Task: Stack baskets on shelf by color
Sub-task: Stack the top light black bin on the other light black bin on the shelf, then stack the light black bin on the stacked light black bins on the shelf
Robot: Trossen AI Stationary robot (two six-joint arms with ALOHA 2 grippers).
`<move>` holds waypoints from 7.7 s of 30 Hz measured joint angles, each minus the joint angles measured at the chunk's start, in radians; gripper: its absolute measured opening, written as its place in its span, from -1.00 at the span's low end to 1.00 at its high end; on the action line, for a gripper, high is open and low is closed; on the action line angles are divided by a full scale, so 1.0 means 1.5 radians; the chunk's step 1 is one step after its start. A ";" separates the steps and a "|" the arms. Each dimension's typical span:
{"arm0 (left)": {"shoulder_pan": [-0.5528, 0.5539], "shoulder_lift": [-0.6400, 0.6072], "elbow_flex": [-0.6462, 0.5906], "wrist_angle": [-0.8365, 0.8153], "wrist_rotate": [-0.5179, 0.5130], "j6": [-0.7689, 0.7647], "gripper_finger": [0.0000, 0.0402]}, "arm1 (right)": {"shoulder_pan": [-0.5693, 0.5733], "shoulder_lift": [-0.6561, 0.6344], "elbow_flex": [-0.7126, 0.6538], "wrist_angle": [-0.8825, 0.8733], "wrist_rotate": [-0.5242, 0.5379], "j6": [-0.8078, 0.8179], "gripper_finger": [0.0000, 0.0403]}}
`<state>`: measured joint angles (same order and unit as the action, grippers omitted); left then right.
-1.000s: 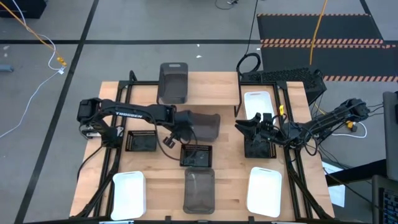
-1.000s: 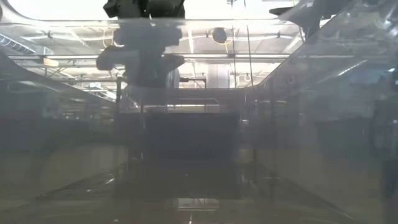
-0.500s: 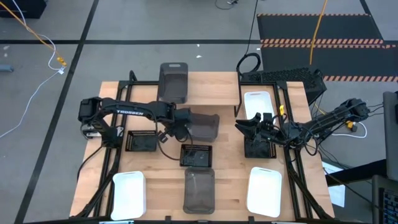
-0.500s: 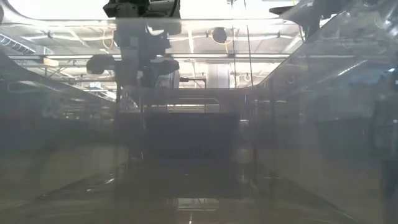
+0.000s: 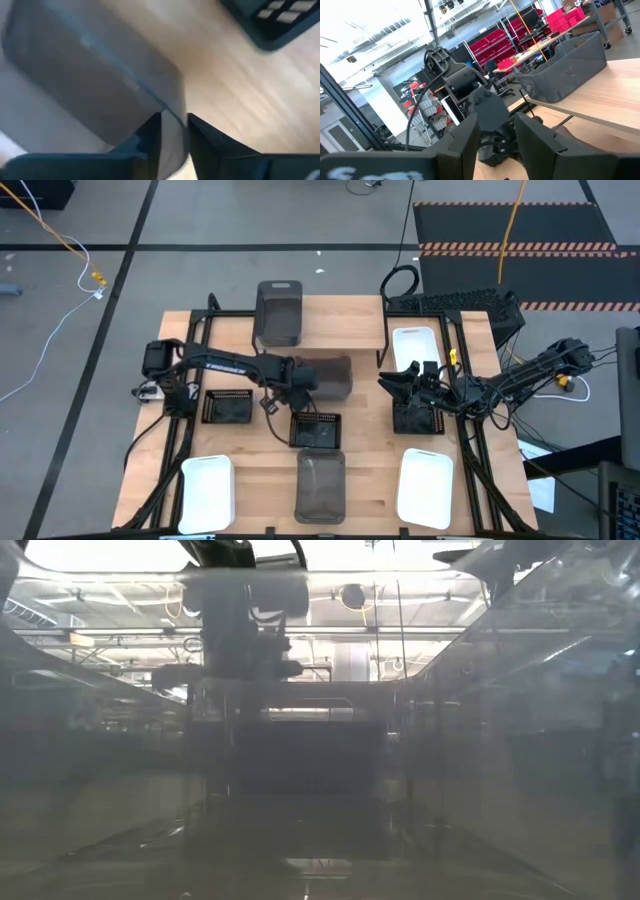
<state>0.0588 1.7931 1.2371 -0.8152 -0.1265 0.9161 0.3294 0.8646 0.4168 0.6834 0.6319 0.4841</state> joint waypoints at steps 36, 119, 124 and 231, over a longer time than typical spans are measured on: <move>0.082 -0.022 0.743 -0.281 -0.017 -0.487 -0.97 | -0.011 0.001 -0.001 0.020 0.049 -0.081 -0.39; -0.365 -0.114 0.239 0.071 -0.005 -0.800 0.04 | -0.053 0.000 0.000 -0.109 -0.028 0.062 -0.39; -0.486 -0.034 0.202 0.294 -0.078 -0.836 0.17 | -0.050 0.000 0.000 -0.163 -0.162 0.083 -0.39; 0.308 -0.252 0.280 -0.111 0.226 -0.337 -0.98 | -0.107 0.000 0.000 -0.260 -0.075 0.122 -0.39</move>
<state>0.5201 1.4147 1.6577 -0.9823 0.2126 0.4110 0.1692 0.8646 0.4168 0.2931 0.5200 0.6676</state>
